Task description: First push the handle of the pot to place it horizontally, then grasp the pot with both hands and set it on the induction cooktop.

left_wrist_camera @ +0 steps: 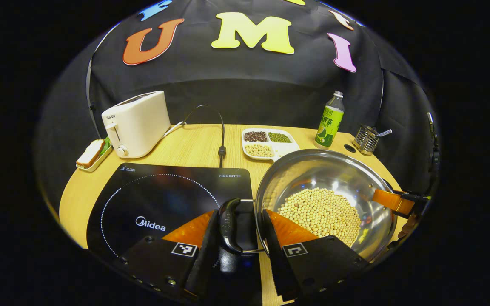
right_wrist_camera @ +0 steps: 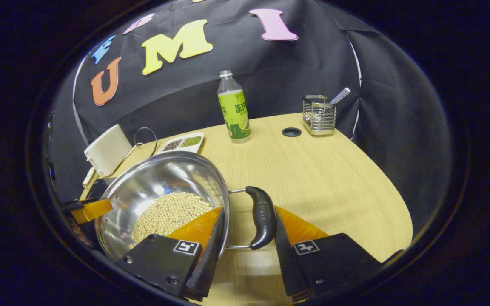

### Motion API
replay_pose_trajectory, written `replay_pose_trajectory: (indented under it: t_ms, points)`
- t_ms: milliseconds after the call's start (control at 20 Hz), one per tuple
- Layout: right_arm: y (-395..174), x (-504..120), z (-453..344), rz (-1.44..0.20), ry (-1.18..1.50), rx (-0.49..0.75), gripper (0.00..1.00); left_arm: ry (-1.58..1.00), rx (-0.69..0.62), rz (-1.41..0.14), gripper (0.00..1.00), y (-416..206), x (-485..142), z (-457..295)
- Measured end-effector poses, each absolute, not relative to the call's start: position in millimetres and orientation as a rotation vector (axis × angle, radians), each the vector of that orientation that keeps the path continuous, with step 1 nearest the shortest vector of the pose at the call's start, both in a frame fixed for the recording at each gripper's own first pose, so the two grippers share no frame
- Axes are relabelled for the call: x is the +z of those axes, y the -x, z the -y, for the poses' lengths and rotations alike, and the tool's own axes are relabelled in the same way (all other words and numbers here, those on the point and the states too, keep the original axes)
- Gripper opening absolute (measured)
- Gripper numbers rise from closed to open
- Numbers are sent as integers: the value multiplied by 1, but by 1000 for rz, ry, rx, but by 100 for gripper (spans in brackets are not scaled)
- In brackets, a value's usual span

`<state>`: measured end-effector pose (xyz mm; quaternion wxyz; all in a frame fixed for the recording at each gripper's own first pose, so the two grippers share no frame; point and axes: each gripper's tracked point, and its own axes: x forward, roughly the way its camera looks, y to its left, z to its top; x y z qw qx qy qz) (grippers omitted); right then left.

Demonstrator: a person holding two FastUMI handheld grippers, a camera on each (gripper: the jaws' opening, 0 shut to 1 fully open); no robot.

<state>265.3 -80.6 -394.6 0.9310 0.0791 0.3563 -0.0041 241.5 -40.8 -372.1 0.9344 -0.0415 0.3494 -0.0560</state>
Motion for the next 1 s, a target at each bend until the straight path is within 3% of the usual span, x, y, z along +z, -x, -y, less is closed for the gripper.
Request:
replay_pose_trajectory:
  t_ms: [50,100,1000]
  points:
    - [-263,-393,81,-729,-160,-10,63,78,-114,-717,58,-241,-372,41]
    - [-261,-391,82,-726,-156,-12,63,74,-115,-722,57,-239,-373,42]
    - [-214,-294,67,-645,-161,-15,61,70,-125,-615,56,-202,-278,22]
